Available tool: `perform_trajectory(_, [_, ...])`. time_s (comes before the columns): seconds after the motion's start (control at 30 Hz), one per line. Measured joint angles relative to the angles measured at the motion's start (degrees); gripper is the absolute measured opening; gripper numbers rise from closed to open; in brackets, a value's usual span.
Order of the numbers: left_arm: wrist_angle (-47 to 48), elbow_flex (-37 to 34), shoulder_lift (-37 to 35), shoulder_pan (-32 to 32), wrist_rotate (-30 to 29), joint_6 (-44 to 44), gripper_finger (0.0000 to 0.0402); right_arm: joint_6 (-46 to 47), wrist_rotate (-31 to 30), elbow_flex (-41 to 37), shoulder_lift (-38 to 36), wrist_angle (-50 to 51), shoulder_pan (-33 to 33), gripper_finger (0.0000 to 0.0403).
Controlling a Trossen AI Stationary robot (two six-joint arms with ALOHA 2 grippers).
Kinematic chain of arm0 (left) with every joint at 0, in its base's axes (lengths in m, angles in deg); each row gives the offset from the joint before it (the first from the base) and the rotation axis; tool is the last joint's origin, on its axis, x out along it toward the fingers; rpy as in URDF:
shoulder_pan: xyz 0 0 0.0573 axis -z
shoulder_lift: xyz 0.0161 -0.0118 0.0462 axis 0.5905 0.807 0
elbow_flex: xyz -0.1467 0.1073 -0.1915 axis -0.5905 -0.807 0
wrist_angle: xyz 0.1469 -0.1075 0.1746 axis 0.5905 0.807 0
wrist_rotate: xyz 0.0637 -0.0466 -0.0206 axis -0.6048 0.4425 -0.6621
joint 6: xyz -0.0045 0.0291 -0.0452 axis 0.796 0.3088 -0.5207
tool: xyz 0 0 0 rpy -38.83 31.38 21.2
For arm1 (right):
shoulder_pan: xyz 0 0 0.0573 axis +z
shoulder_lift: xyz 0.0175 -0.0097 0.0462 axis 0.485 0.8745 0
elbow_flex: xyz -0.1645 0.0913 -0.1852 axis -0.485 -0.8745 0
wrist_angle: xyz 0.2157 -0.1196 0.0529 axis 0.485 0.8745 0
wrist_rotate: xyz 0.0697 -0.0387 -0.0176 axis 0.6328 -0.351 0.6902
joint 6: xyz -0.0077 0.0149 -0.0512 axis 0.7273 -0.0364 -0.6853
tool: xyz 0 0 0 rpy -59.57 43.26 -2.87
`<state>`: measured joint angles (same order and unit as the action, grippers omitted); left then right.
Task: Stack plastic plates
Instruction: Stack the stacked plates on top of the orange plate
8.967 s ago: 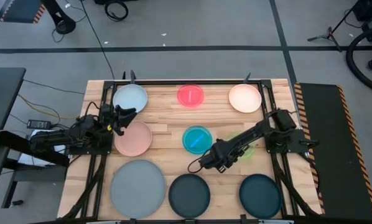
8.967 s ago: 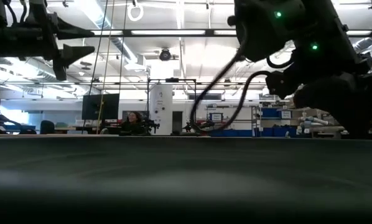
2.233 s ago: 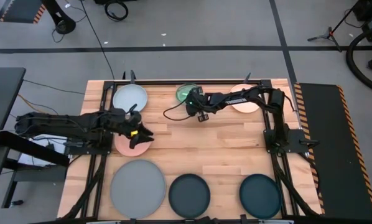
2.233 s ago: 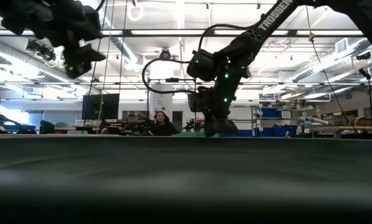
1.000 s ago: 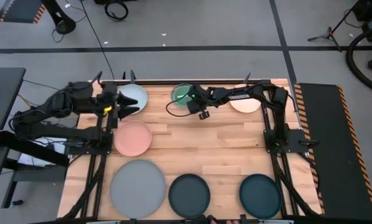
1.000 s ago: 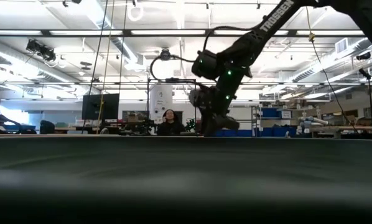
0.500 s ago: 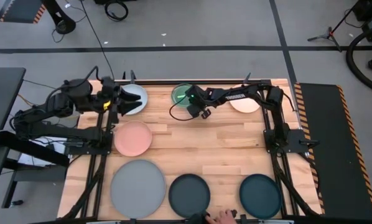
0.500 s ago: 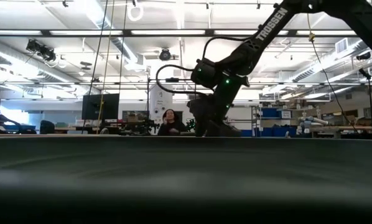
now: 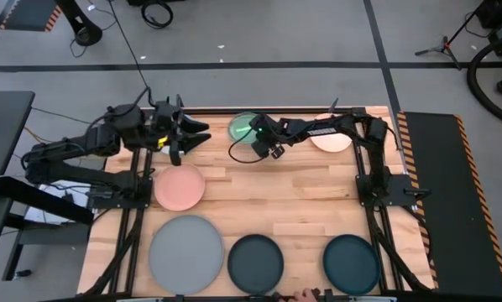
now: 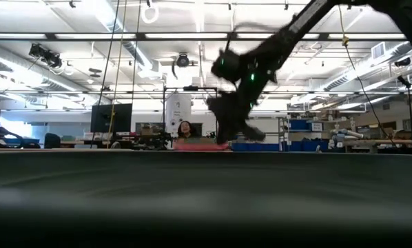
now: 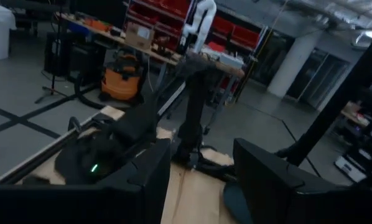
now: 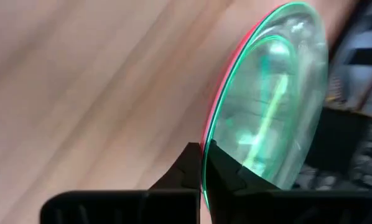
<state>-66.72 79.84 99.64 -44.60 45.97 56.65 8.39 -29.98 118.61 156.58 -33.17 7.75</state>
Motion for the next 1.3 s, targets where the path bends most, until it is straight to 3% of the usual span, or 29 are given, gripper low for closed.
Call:
perform_trajectory(0.3, [1.21, 0.00, -5.27, -0.48, 0.77, 2.58, 0.0181, 22.37, 2.47, 0.09, -12.77, 3.95, 6.98, 0.0008])
perform_trajectory(0.47, [2.85, 0.00, -9.25, -0.48, 6.25, 3.89, 0.0181, 44.10, 11.67, 0.09, -17.17, 5.25, 9.05, 0.0008])
perform_trajectory(0.7, [6.99, 0.04, -9.37, -0.52, 6.01, 8.44, 0.0181, 72.66, 26.80, 0.10, -18.41, 4.19, 11.27, 0.0008])
perform_trajectory(0.87, [7.48, 0.02, -5.24, -0.52, 8.17, 9.03, 0.0181, 80.12, 33.70, 0.09, -18.41, 4.02, 15.20, 0.0008])
perform_trajectory(1.0, [7.40, 0.02, -1.95, -0.60, 12.03, 6.85, 0.0181, 82.23, 34.12, 0.09, -18.45, 3.96, 18.87, 0.0008])
perform_trajectory(1.2, [9.83, 0.02, 2.80, -6.18, 27.69, 3.44, 0.0211, 84.58, 34.07, 0.95, -19.46, 3.30, 22.16, 0.0008])
perform_trajectory(1.3, [13.24, 0.01, 5.53, -9.37, 30.41, 4.11, 0.0242, 84.82, 34.07, 3.01, -19.46, 3.49, 22.43, 0.0008])
